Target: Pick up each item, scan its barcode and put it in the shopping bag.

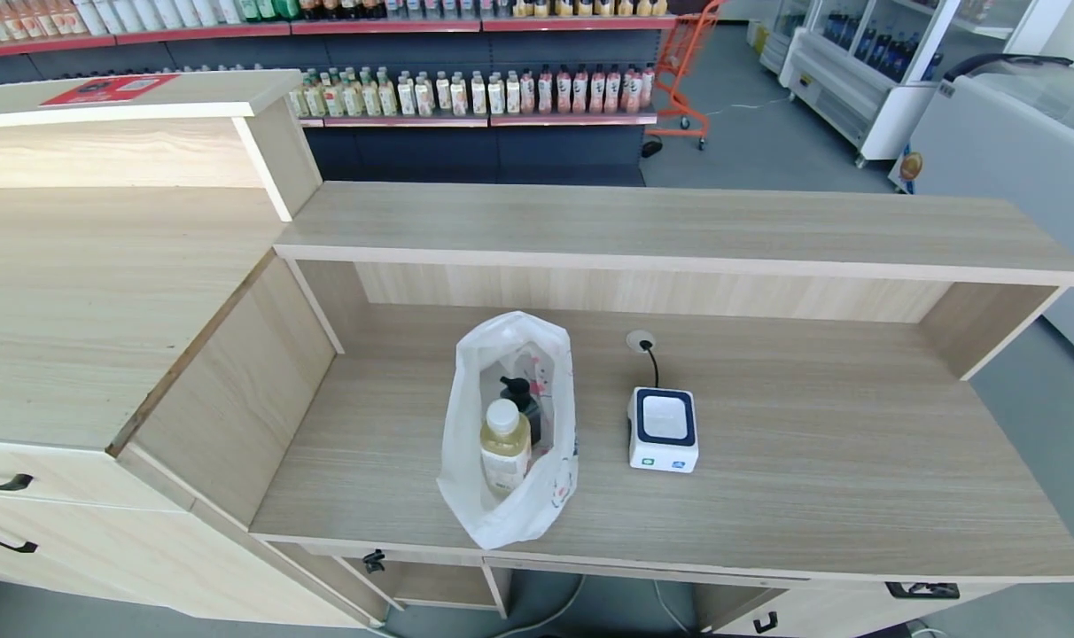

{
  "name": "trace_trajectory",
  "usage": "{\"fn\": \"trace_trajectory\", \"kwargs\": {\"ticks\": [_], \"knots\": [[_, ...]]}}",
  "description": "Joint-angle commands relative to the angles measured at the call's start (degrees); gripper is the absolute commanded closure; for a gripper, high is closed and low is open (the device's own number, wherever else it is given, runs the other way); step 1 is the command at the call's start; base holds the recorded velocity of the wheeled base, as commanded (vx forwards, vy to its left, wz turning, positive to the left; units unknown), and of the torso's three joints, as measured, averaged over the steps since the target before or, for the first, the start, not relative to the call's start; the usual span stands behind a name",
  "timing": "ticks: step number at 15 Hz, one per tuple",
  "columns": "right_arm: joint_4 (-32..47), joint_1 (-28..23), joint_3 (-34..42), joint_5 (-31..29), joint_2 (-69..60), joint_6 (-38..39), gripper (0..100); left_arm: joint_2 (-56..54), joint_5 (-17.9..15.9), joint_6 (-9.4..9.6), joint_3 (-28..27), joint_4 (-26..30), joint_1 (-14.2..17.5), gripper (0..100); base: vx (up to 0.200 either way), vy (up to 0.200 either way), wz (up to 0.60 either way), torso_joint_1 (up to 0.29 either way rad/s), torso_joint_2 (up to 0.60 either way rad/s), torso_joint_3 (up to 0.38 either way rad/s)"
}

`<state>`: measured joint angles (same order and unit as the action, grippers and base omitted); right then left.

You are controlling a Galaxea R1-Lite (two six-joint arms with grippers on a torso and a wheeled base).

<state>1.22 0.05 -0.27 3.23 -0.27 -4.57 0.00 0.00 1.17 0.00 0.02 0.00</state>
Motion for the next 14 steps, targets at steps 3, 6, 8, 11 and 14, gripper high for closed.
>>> {"fn": "trace_trajectory", "kwargs": {"ticks": [3, 6, 8, 11, 14], "knots": [[0.10, 0.04, 0.00, 0.11, 0.27, -0.44, 100, 0.00, 0.00, 0.06, 0.00, -0.02, 0.00, 0, 0.000, -0.200, 0.00, 0.005, 0.00, 0.001], [0.10, 0.04, 0.00, 0.11, 0.27, -0.35, 100, 0.00, 0.00, -0.03, 0.00, -0.02, 0.00, 0, 0.000, -0.200, 0.00, 0.004, 0.00, -0.001], [0.10, 0.04, 0.00, 0.11, 0.27, -0.26, 100, 0.09, 0.00, -0.38, 0.00, -0.02, 0.00, 0, 0.000, -0.200, 0.00, 0.005, 0.00, 0.005], [0.10, 0.04, 0.00, 0.11, 0.27, -0.26, 100, 0.09, 0.00, -0.99, 0.00, -0.02, 0.00, 0, 0.000, 0.000, 0.00, 0.000, 0.00, 0.000], [0.10, 0.04, 0.00, 0.11, 0.27, -0.53, 100, 0.88, -0.09, -0.64, 0.00, -0.02, -0.09, 0, 0.200, 0.000, 0.00, -0.002, 0.00, 0.001]]}}
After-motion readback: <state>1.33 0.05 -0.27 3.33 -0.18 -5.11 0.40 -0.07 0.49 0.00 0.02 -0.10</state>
